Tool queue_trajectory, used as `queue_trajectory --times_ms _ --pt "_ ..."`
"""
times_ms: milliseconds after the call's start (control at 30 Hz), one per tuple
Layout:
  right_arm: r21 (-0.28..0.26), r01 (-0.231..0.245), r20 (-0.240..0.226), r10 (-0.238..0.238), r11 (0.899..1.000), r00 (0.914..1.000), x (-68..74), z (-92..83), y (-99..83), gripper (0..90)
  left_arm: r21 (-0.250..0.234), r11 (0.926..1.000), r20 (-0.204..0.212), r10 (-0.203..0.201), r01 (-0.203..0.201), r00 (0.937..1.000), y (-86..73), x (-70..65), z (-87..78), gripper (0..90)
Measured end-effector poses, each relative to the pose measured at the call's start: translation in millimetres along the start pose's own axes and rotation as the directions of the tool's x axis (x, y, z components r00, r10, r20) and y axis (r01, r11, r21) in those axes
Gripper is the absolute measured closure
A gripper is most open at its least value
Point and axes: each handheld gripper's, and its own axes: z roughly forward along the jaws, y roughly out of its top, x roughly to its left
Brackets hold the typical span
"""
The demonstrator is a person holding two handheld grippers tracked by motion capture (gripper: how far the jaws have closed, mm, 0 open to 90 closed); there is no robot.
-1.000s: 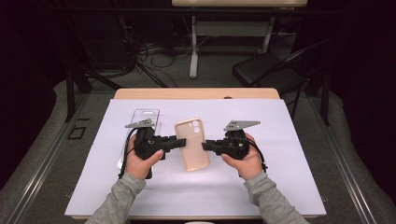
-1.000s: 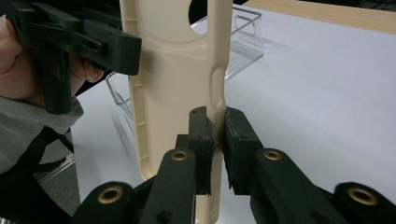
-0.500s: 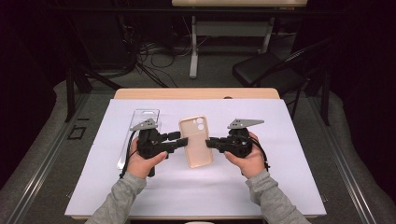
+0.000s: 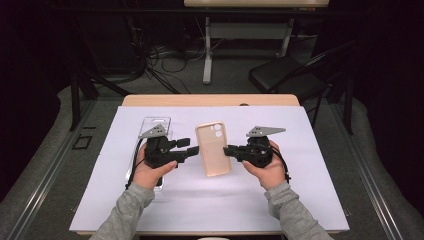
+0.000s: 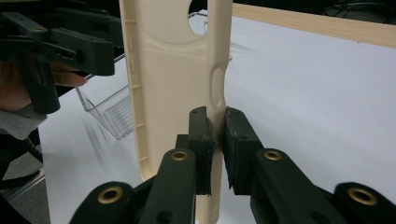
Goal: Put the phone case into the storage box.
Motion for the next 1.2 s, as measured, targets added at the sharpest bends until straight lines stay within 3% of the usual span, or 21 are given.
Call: queue_trajectory --times_ms 100,200,333,433,600,767,1000,1100,1200 --pt "-0.001 -0.001 0.013 0.001 1.0 0.9999 -0.6 -0.3 -0.3 82.4 0.012 0.9996 -0.007 0.024 -0.024 0.9997 0.2 -1.0 1.2 42.5" --pt "-0.001 -0.001 0.019 0.001 1.0 0.9998 -1.5 -0.4 -0.7 82.4 0.035 0.9992 0.011 0.017 -0.017 0.9998 -0.5 -1.8 3.3 42.5" --pt "-0.002 0.002 0.032 -0.002 1.0 0.9995 -2.0 -0.6 -1.1 82.4 0.066 0.9961 -0.045 0.061 -0.058 0.9971 0.2 -4.9 3.7 42.4" --pt "-0.002 -0.002 0.037 0.002 1.0 0.9993 -1.7 -0.2 -1.7 82.4 0.087 0.9929 -0.102 0.089 -0.08 0.9908 0.3 -6.1 3.6 39.7" --pt "-0.002 0.005 0.052 -0.004 1.0 0.9987 -1.2 1.6 -3.1 82.4 0.114 0.9847 -0.154 0.149 -0.132 0.9769 1.0 -7.4 4.2 34.8" --pt "-0.002 0.008 0.062 -0.008 1.0 0.9981 0.9 3.6 -4.6 82.3 0.119 0.9808 -0.191 0.175 -0.154 0.9659 1.9 -8.7 2.4 30.7" --pt "-0.016 0.022 0.076 -0.02 1.0 0.9969 5.8 6.1 -6.1 82.3 0.094 0.9831 -0.206 0.174 -0.157 0.963 4.3 -8.8 -1.8 20.4" --pt "-0.018 0.027 0.078 -0.025 0.999 0.9967 8.0 7.9 -6.8 82.3 0.085 0.9849 -0.194 0.165 -0.151 0.9671 5.0 -9.2 -2.8 18.2" --pt "-0.015 0.029 0.079 -0.028 0.999 0.9965 9.5 9.2 -7.5 82.3 0.101 0.9822 -0.195 0.176 -0.159 0.9648 6.3 -9.7 -4.1 17.3"
